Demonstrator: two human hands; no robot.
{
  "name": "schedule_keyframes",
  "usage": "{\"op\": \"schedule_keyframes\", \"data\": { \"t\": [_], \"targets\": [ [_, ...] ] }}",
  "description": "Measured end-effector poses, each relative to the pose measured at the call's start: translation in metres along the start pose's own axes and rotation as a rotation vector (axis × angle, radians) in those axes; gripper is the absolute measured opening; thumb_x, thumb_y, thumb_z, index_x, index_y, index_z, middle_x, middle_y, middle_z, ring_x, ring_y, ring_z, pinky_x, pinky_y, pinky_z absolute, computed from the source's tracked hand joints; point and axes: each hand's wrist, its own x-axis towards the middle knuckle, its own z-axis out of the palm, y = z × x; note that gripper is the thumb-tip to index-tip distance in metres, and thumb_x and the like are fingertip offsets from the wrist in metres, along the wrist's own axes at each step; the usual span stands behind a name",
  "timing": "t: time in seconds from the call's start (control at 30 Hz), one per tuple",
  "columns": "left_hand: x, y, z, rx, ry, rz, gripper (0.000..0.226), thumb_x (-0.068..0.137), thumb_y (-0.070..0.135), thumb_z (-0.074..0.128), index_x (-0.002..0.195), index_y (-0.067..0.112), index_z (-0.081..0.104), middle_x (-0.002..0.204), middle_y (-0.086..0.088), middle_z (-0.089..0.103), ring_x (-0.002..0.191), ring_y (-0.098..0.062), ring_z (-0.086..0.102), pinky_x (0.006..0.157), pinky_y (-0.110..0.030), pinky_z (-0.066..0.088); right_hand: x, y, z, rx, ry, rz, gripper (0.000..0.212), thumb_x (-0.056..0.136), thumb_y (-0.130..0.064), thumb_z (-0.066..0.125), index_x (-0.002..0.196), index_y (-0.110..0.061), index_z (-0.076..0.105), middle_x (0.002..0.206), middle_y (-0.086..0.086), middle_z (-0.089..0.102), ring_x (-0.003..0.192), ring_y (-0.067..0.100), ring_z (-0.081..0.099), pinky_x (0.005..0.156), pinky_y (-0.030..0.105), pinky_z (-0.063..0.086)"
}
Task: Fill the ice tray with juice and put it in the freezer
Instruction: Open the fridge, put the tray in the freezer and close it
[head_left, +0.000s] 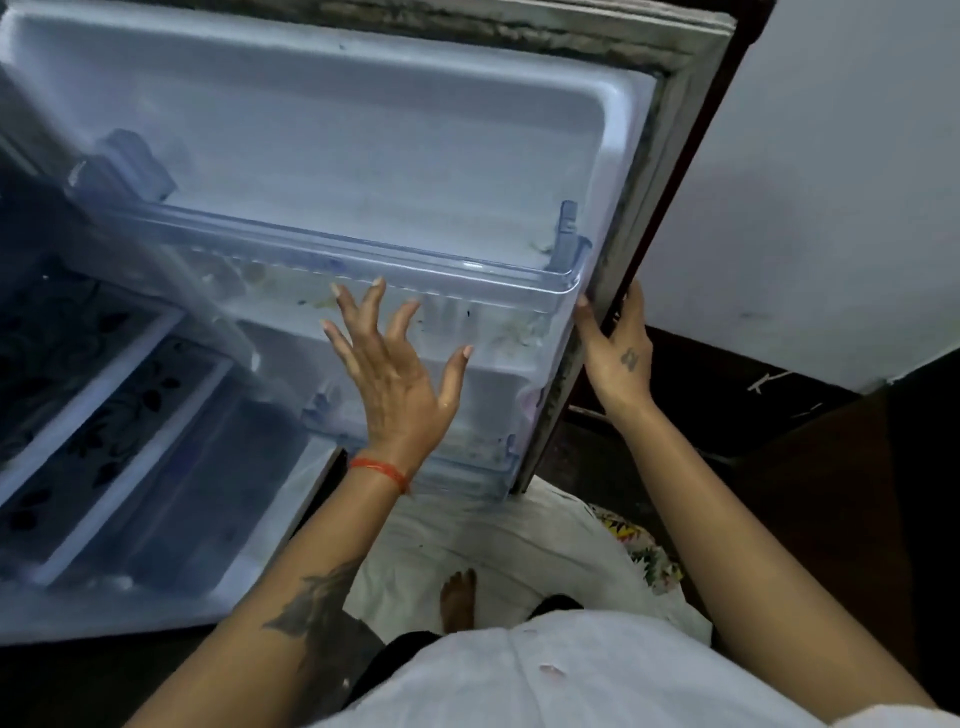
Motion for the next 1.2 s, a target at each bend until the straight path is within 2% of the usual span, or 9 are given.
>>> {"op": "schedule_keyframes", "data": {
  "t": [0.1, 0.17, 0.23, 0.43, 0.53, 0.7, 0.93, 1.07, 1.2],
  "targets": [
    [0.027, -0.004, 0.010, 0.023, 0.082, 0.061, 0.062, 0.083, 0.035, 0.067, 0.129, 0.021, 0.028, 0.142, -0.011, 0.024, 0.138, -0.048, 0.007, 0.111, -0.063, -0.002, 0.021, -0.007, 0.013, 0.000, 0.140, 0.049, 0.068, 0.090, -0.045, 0.051, 0.145, -0.015, 0.025, 0.147, 0.012, 0.034, 0.133, 0.022, 0.037, 0.111, 0.034, 0.032],
    [0.044, -0.005, 0.018, 0.068, 0.113, 0.083, 0.066, 0.082, 0.038, 0.067, 0.132, 0.022, 0.026, 0.140, -0.006, 0.023, 0.137, -0.048, 0.007, 0.111, -0.063, -0.004, 0.032, -0.010, 0.024, 0.009, 0.264, 0.043, 0.055, 0.092, -0.038, 0.051, 0.137, -0.011, 0.037, 0.137, 0.013, 0.042, 0.119, 0.021, 0.048, 0.100, 0.026, 0.039],
    [0.059, -0.006, 0.026, 0.123, 0.114, 0.105, 0.069, 0.083, 0.041, 0.065, 0.136, 0.021, 0.024, 0.143, -0.007, 0.020, 0.136, -0.049, 0.007, 0.111, -0.060, -0.005, 0.041, -0.010, 0.035, 0.043, 0.284, 0.004, 0.043, 0.094, -0.035, 0.047, 0.129, -0.010, 0.045, 0.129, 0.011, 0.050, 0.107, 0.018, 0.053, 0.085, 0.015, 0.037],
    [0.097, -0.009, 0.051, 0.289, 0.021, 0.090, 0.068, 0.087, 0.042, 0.060, 0.143, 0.023, 0.026, 0.152, -0.008, 0.018, 0.141, -0.043, 0.006, 0.111, -0.059, -0.011, 0.090, -0.010, 0.053, 0.058, 0.086, -0.054, 0.046, 0.093, -0.035, 0.050, 0.132, -0.011, 0.047, 0.128, 0.009, 0.057, 0.115, 0.020, 0.054, 0.097, 0.031, 0.043],
    [0.110, -0.008, 0.065, 0.392, -0.026, 0.065, 0.075, 0.086, 0.044, 0.059, 0.147, 0.023, 0.020, 0.154, -0.011, 0.017, 0.141, -0.044, 0.006, 0.109, -0.064, -0.007, 0.123, -0.013, 0.056, 0.087, -0.013, -0.083, 0.047, 0.092, -0.031, 0.055, 0.133, -0.010, 0.046, 0.130, 0.008, 0.057, 0.118, 0.022, 0.053, 0.099, 0.030, 0.042],
    [0.132, 0.000, 0.087, 0.518, -0.092, -0.015, 0.086, 0.082, 0.045, 0.062, 0.150, 0.023, 0.013, 0.156, -0.015, 0.017, 0.142, -0.045, 0.008, 0.105, -0.071, -0.002, 0.168, -0.017, 0.061, 0.042, -0.234, -0.087, 0.069, 0.088, -0.031, 0.060, 0.146, -0.015, 0.025, 0.148, 0.005, 0.038, 0.134, 0.021, 0.039, 0.111, 0.036, 0.033],
    [0.149, 0.005, 0.099, 0.592, -0.155, -0.080, 0.095, 0.078, 0.043, 0.069, 0.150, 0.022, 0.011, 0.157, -0.017, 0.015, 0.141, -0.047, 0.009, 0.104, -0.072, 0.000, 0.202, -0.021, 0.071, -0.043, -0.299, -0.105, 0.079, 0.086, -0.027, 0.063, 0.148, -0.014, 0.017, 0.153, 0.006, 0.028, 0.139, 0.024, 0.031, 0.111, 0.033, 0.029],
    [0.147, 0.008, 0.100, 0.569, -0.196, -0.090, 0.098, 0.077, 0.043, 0.070, 0.150, 0.019, 0.010, 0.156, -0.020, 0.012, 0.140, -0.052, 0.008, 0.105, -0.072, 0.000, 0.200, -0.018, 0.065, -0.068, -0.344, -0.125, 0.079, 0.086, -0.022, 0.064, 0.148, -0.013, 0.016, 0.152, 0.006, 0.030, 0.137, 0.024, 0.033, 0.111, 0.034, 0.031],
    [0.142, 0.008, 0.095, 0.502, -0.201, -0.061, 0.094, 0.078, 0.040, 0.068, 0.150, 0.018, 0.011, 0.156, -0.022, 0.010, 0.140, -0.052, 0.003, 0.107, -0.069, -0.003, 0.179, -0.016, 0.049, -0.054, -0.353, -0.155, 0.065, 0.084, -0.020, 0.065, 0.141, -0.015, 0.033, 0.139, 0.007, 0.048, 0.124, 0.023, 0.048, 0.094, 0.021, 0.039]
  ]
}}
